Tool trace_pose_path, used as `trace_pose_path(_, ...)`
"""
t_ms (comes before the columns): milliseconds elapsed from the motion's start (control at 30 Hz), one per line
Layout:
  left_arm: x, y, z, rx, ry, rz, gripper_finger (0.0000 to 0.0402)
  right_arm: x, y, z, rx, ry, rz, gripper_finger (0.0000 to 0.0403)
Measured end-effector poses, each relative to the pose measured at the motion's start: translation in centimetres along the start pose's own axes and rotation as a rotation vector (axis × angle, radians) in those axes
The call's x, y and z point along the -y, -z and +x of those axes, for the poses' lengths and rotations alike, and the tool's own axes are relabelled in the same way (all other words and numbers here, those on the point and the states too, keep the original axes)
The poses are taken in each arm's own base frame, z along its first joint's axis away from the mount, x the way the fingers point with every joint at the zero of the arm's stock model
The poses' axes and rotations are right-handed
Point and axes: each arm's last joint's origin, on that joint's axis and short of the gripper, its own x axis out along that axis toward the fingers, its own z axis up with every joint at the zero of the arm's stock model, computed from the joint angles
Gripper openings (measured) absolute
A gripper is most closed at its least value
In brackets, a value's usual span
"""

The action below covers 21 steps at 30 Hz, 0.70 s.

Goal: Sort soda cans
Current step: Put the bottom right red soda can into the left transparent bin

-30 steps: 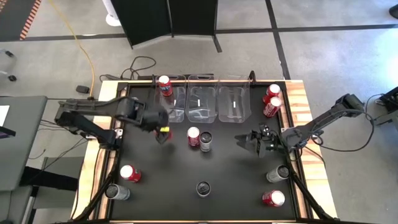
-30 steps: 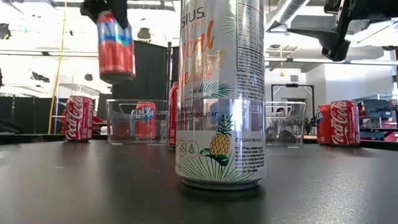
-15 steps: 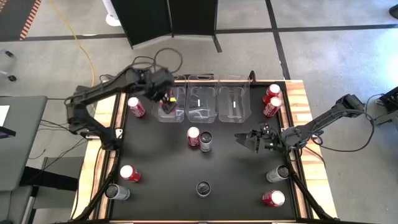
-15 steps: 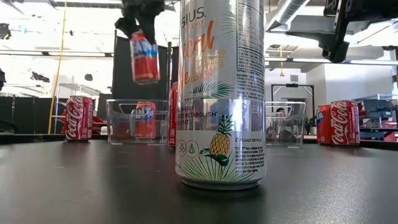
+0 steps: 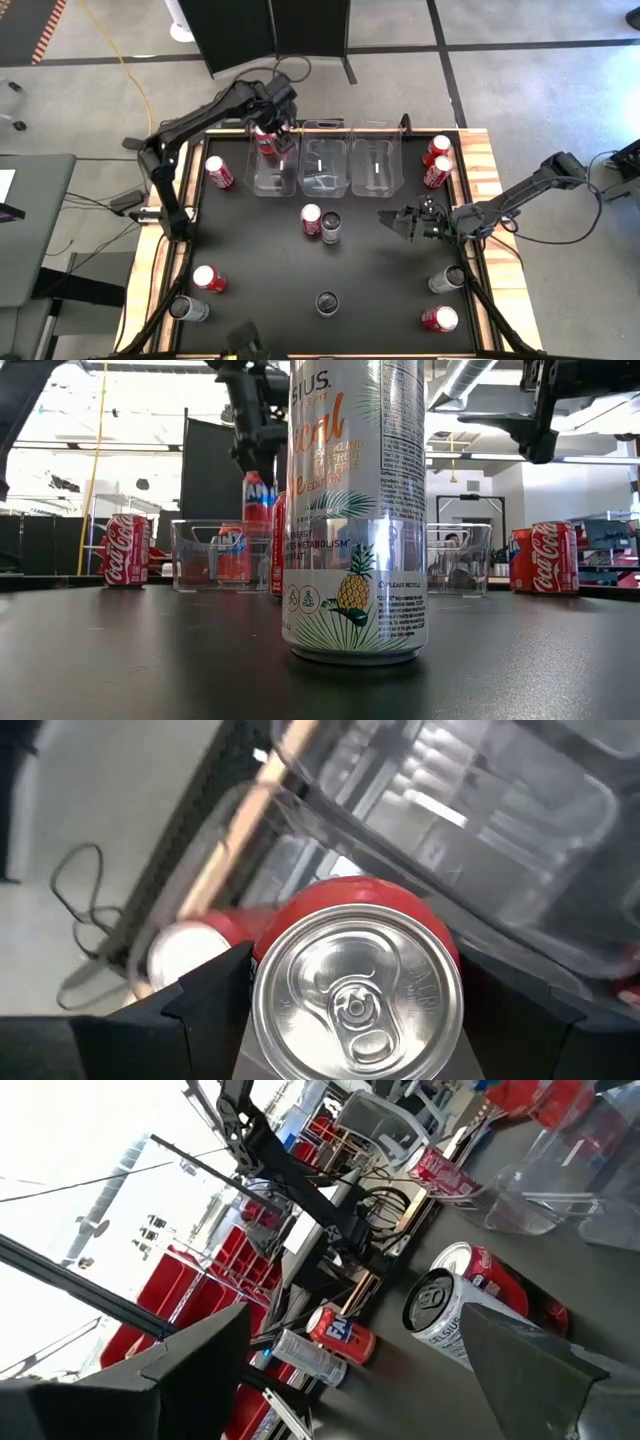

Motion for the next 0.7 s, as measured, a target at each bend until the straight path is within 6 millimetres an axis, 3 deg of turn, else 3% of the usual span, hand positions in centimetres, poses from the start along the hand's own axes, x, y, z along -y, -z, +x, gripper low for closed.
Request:
trace_pose_path(233,-1.8,-0.8,2.3,0.017,-0.014,0.030,0.0292,0.1,-0.1,0.1,0.028,0.021,0.001,0.0372)
trace_pose_path(700,-1.6,-0.2,7.9,-0.016,-0.001,0.104,0.0292,0.6,-0.3,0.3,0.037,0.056,0.041,0.0372)
